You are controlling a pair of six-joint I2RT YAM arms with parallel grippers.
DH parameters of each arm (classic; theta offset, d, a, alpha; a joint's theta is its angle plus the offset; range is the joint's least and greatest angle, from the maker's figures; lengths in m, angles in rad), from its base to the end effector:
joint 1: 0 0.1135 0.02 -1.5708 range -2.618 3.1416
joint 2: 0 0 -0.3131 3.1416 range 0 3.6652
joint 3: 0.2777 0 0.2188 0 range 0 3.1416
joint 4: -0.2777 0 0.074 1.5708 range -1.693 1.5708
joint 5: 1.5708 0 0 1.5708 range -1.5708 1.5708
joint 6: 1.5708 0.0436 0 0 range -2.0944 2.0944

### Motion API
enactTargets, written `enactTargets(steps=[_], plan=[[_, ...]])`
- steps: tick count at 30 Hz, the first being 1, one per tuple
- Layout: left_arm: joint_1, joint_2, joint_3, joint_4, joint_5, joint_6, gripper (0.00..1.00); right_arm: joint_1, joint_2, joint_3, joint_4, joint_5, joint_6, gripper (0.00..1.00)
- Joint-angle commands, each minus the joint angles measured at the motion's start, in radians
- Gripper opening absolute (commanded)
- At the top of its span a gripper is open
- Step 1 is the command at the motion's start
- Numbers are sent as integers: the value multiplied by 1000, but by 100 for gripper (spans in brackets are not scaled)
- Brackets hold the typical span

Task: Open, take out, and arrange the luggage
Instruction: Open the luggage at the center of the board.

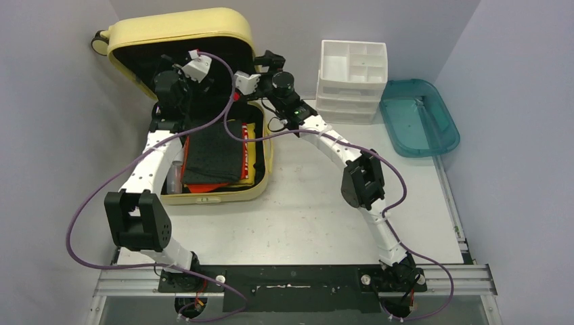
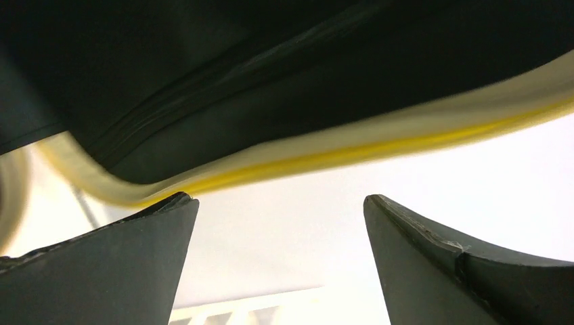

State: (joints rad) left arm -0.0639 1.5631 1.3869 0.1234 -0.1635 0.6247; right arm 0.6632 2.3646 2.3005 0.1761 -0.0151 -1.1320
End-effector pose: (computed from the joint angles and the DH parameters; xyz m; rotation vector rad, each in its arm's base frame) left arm 0.3519 -0.0154 0.4426 0.4356 1.5941 0.5622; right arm 0.4519 0.3539 0.3926 -1.1566 0.9065 -0.3711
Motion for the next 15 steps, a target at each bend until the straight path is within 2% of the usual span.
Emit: enactTargets(steps=[1,9,15], plan=[[41,69,160,75,-1,-32,97,17,-97,-57,-113,3,40,100],[58,230,382,21,21,5,97,30,-172,-118,-261,4,142,100],[59,344,519,-7,34,22,97,28,-261,-269,-366,-27,246,100]])
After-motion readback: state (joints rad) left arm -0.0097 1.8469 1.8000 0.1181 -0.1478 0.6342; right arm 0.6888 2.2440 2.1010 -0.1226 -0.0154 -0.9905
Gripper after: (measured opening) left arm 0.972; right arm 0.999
